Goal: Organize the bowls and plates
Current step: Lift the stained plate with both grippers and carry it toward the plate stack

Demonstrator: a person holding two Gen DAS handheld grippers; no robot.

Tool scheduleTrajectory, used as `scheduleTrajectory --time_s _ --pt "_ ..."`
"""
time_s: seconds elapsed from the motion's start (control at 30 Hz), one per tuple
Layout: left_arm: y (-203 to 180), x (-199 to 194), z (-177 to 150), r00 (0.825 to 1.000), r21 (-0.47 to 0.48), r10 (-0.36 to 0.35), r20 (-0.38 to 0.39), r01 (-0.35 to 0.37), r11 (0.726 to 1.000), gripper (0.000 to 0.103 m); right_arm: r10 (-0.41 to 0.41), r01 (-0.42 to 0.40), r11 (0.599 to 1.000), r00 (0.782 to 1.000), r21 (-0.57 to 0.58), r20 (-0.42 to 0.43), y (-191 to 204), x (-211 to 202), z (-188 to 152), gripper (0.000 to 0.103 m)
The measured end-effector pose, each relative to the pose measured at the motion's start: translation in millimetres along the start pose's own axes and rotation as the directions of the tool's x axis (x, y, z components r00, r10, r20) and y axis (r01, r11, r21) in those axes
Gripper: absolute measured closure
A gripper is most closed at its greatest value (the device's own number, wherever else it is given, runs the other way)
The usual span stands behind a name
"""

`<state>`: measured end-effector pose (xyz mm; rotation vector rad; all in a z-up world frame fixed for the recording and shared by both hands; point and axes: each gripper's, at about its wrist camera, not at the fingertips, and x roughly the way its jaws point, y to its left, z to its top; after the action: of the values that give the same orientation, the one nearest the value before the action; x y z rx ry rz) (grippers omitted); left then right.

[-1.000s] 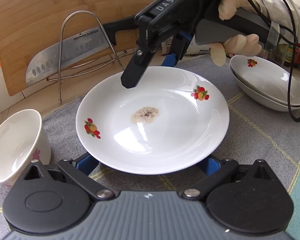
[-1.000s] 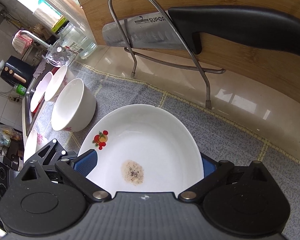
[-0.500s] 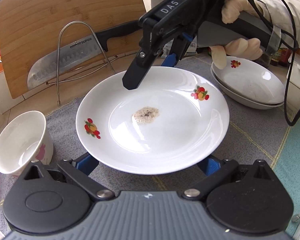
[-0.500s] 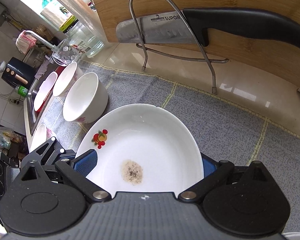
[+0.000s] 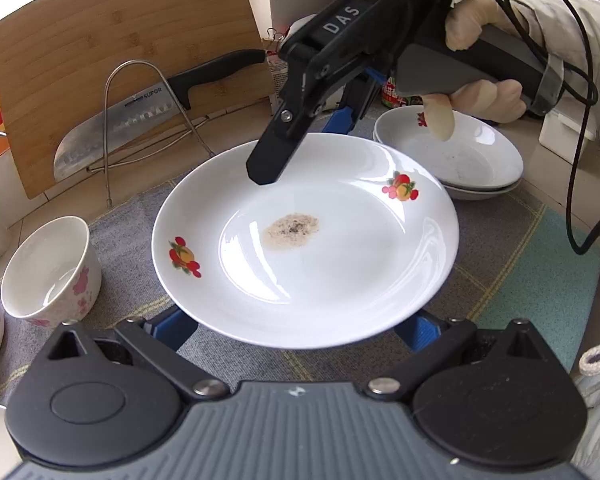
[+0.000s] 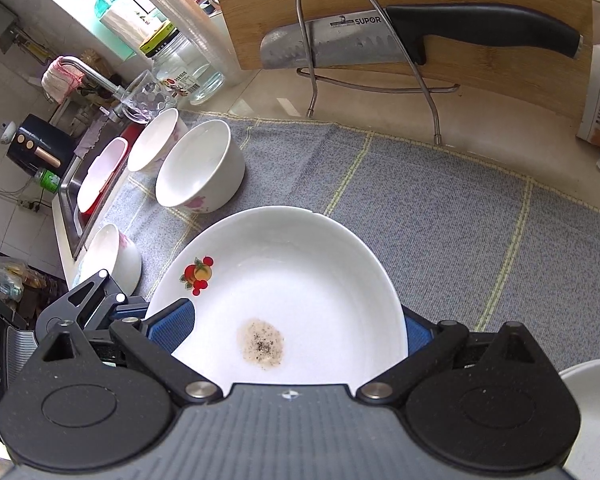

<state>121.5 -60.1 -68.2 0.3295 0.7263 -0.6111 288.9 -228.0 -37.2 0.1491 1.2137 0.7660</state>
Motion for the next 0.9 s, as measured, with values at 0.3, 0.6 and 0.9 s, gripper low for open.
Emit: scheduleTrajectory --time_s 0.3,0.6,0.9 --pt "-13.2 -16.0 0.8 0.999 0.03 -0.033 -0.017 0.033 0.999 0.001 -0.006 0.006 1.0 1.0 0.03 0.015 13.3 -16.9 -27.9 0.0" --pt "-29.2 -22.6 11.5 0.997 0.072 -0.079 -0.023 0.08 0.994 0.001 -0.028 0.025 0.998 0.999 0.065 0.045 15.1 -41.1 -53.2 0.0" --pt "-48.9 -13.3 29.0 0.993 0.142 -0.116 -0.011 0.117 0.983 0.001 -0.064 0.053 0.992 0.994 0.111 0.093 1.6 -70.2 -75.1 0.0"
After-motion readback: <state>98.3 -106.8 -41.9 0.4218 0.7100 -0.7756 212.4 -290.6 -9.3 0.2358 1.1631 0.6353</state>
